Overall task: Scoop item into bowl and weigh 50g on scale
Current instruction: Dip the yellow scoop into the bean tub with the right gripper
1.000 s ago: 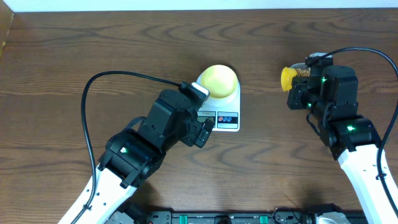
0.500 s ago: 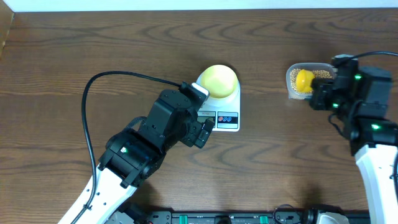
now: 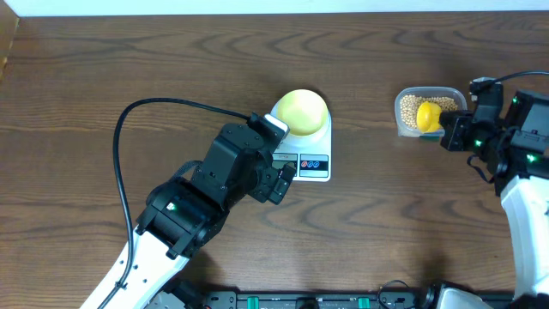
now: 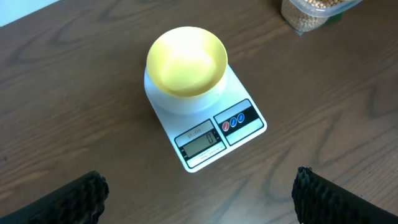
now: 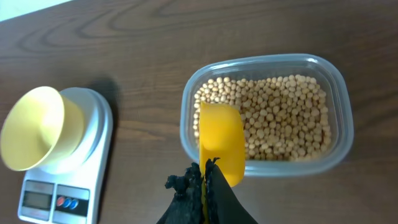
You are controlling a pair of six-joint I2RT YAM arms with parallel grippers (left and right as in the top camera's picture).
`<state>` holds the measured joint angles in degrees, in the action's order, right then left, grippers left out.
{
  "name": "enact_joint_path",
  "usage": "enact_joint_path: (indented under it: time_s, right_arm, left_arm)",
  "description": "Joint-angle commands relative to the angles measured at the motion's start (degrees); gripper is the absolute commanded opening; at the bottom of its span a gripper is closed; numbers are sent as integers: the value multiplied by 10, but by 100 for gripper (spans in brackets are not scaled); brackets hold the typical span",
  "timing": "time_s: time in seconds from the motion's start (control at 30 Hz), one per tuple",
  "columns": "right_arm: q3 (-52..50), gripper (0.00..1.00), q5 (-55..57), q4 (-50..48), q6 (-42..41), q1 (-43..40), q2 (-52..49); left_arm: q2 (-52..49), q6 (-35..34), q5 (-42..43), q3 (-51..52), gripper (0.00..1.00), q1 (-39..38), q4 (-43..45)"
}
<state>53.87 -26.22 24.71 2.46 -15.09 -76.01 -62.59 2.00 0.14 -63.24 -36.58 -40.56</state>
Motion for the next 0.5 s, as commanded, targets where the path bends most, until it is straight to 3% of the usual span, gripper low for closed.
enact_joint_path:
  time_s: [0.0, 0.27, 0.47]
  right_arm:
    - [13, 1, -10, -18, 27, -3, -28]
    - [13, 1, 14, -39, 95, -3, -83]
    - [13, 1, 97, -42, 101, -3, -84]
  left_arm:
    - [-3, 10, 7, 0, 97, 2, -2]
    - [-3, 10, 7, 0, 97, 2, -2]
    - [-3, 10, 7, 0, 97, 2, -2]
